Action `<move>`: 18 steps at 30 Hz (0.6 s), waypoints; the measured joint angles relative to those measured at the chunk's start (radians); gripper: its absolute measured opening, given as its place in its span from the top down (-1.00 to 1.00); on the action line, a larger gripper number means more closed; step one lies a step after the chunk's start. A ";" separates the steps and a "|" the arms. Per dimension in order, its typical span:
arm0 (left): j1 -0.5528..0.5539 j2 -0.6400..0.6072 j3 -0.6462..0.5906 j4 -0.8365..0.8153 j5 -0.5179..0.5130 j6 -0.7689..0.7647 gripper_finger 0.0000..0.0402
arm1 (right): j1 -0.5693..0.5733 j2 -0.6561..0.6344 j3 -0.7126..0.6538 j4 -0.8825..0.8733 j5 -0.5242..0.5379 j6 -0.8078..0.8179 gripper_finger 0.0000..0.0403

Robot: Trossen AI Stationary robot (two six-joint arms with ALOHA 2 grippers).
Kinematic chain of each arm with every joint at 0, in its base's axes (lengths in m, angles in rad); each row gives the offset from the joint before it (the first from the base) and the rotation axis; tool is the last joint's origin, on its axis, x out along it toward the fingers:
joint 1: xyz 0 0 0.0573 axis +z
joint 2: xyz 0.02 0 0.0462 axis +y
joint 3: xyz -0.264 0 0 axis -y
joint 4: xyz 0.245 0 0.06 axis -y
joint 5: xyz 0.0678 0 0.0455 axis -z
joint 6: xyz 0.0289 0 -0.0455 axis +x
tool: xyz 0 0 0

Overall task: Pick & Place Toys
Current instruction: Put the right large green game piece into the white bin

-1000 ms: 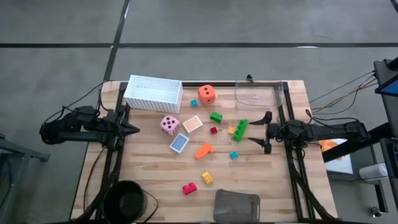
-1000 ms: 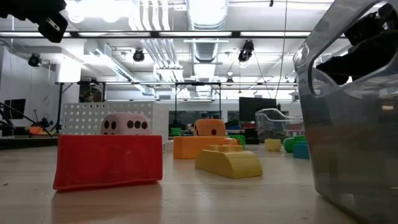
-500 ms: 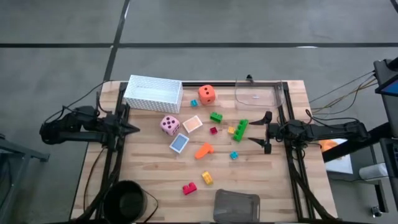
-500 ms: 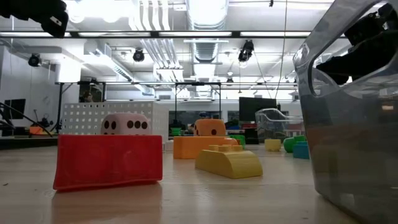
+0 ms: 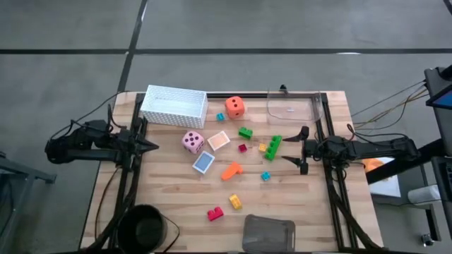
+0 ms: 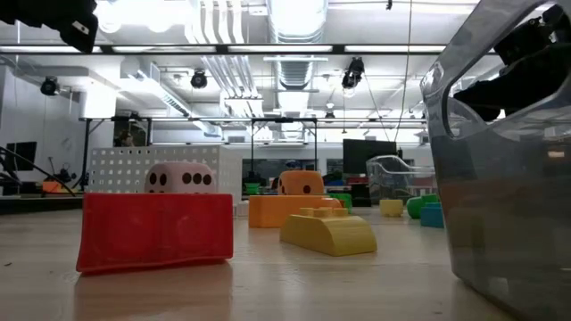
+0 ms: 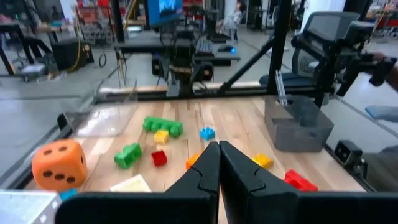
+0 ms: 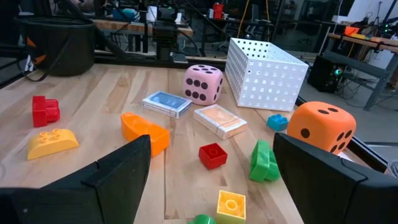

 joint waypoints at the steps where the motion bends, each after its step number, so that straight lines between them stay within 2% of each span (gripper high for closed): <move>1: 0.000 0.000 0.000 0.008 0.000 0.001 0.95 | 0.000 0.000 0.000 0.000 0.000 0.000 -0.67; 14: 0.000 0.006 0.000 0.103 0.000 -0.018 0.95 | 0.000 0.000 0.000 0.000 0.000 0.000 -0.67; 18: 0.000 0.016 0.000 0.144 -0.001 -0.071 0.95 | 0.000 0.000 0.000 0.027 0.000 0.005 -0.67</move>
